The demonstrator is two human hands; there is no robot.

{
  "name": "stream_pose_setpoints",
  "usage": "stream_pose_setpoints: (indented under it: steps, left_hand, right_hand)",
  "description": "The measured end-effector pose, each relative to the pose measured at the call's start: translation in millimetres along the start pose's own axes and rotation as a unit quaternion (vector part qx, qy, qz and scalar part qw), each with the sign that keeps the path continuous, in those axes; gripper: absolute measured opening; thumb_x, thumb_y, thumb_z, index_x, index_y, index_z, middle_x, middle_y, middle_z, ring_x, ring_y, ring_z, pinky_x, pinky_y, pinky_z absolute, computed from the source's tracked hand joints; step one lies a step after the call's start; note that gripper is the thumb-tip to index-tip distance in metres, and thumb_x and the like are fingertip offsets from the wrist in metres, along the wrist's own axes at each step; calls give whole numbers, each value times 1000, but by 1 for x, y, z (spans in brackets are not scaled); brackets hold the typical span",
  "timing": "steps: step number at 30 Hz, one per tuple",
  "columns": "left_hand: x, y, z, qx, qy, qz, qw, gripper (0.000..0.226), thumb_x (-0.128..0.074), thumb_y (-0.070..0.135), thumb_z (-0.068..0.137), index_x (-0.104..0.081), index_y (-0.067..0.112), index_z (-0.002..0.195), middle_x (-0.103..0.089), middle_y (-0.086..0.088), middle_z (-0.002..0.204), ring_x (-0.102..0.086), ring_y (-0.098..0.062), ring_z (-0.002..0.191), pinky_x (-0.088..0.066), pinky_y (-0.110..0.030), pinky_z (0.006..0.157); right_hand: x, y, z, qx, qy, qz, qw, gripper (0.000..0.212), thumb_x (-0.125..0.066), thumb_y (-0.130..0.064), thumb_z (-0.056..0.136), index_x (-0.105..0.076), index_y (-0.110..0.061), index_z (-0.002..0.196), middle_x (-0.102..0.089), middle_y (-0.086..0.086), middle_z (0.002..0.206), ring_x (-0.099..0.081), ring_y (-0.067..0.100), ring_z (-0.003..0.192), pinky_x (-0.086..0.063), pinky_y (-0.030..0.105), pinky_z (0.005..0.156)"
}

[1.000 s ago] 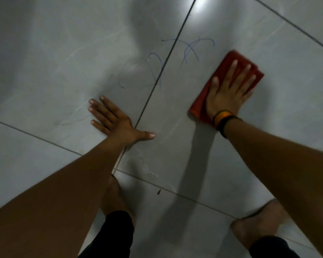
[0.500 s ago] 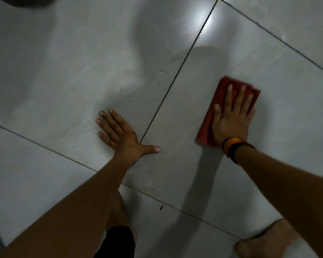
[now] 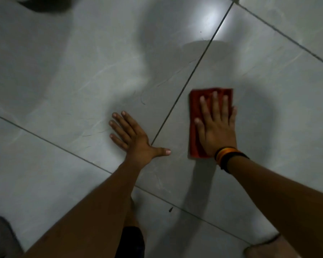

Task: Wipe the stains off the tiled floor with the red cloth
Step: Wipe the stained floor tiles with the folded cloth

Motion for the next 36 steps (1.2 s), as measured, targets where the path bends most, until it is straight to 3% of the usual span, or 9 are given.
stream_pose_setpoints:
  steps: [4, 7, 10, 16, 21, 24, 28, 33, 36]
  left_hand:
    - [-3, -2, 1, -6, 1, 3, 1000, 195, -88, 82, 25, 40, 5, 151, 43, -24, 160, 39, -46, 149, 25, -61, 112]
    - [-3, -1, 1, -4, 11, 13, 1000, 193, -88, 81, 27, 34, 1, 154, 38, -26, 163, 35, -46, 151, 21, -62, 115]
    - [-1, 3, -1, 19, 12, 21, 1000, 189, -90, 77, 32, 31, 0, 156, 35, -26, 165, 32, -45, 153, 14, -65, 122]
    - [-2, -1, 1, 6, 21, -3, 1000, 197, -90, 79, 21, 33, 3, 155, 36, -26, 164, 33, -45, 152, 17, -64, 118]
    - [-9, -2, 5, 17, 28, 15, 999, 198, -88, 81, 19, 35, 5, 154, 33, -24, 166, 33, -42, 153, 21, -58, 115]
    - [-10, -1, 7, 35, 40, 37, 998, 197, -88, 81, 20, 37, 6, 152, 31, -24, 166, 42, -40, 146, 18, -61, 118]
    - [-7, 5, 0, 39, 42, 44, 997, 188, -84, 84, 28, 15, -4, 161, 16, -30, 170, 16, -49, 157, 8, -66, 123]
    - [-1, 2, 1, 10, 17, 6, 1000, 198, -89, 80, 21, 32, 1, 156, 34, -26, 165, 32, -45, 152, 21, -61, 117]
    - [-4, -1, 2, 9, 7, 17, 1000, 195, -89, 81, 26, 33, 0, 155, 36, -27, 164, 32, -47, 152, 16, -65, 120]
  right_hand:
    - [18, -49, 75, -136, 68, 64, 986, 68, -25, -50, 104, -10, -23, 165, -3, 17, 173, 0, 45, 158, -3, 67, 124]
    - [14, -110, 93, 87, 45, 13, 995, 67, -31, -48, 103, -18, -26, 164, -11, 17, 172, -5, 47, 157, -6, 66, 125]
    - [-1, -123, 45, 337, -37, -63, 939, 64, -30, -46, 104, -16, -29, 164, -11, 11, 173, -5, 41, 159, -7, 63, 126]
    - [15, -42, 45, 136, -40, -23, 990, 63, -27, -52, 107, -9, -33, 165, -1, 5, 174, 3, 34, 161, -3, 67, 124]
    - [49, -111, 137, -1, -4, 57, 998, 70, -30, -49, 103, -4, -30, 165, 8, 9, 174, 11, 40, 159, 10, 64, 123]
    - [40, -157, 137, 180, -38, -25, 983, 69, -32, -45, 103, -5, -31, 165, 6, 11, 174, 9, 43, 158, 5, 65, 123]
    - [15, -129, 61, 348, -91, -87, 929, 67, -29, -49, 105, -4, -33, 165, 4, 6, 174, 8, 36, 160, 2, 60, 127]
    - [24, -37, 70, 71, 9, 11, 997, 65, -31, -52, 105, -15, -30, 165, -6, 5, 174, -1, 33, 161, 5, 64, 125]
    - [52, -39, 137, -180, 91, 109, 973, 69, -25, -54, 105, -9, -26, 165, 1, 8, 174, 5, 35, 160, 7, 65, 124]
Point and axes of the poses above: each hand's wrist, its own z-axis towards the middle knuckle, its own x-axis out of the back of the hand, y = z × x, the point moved 2 cm from there along z, towards the middle knuckle
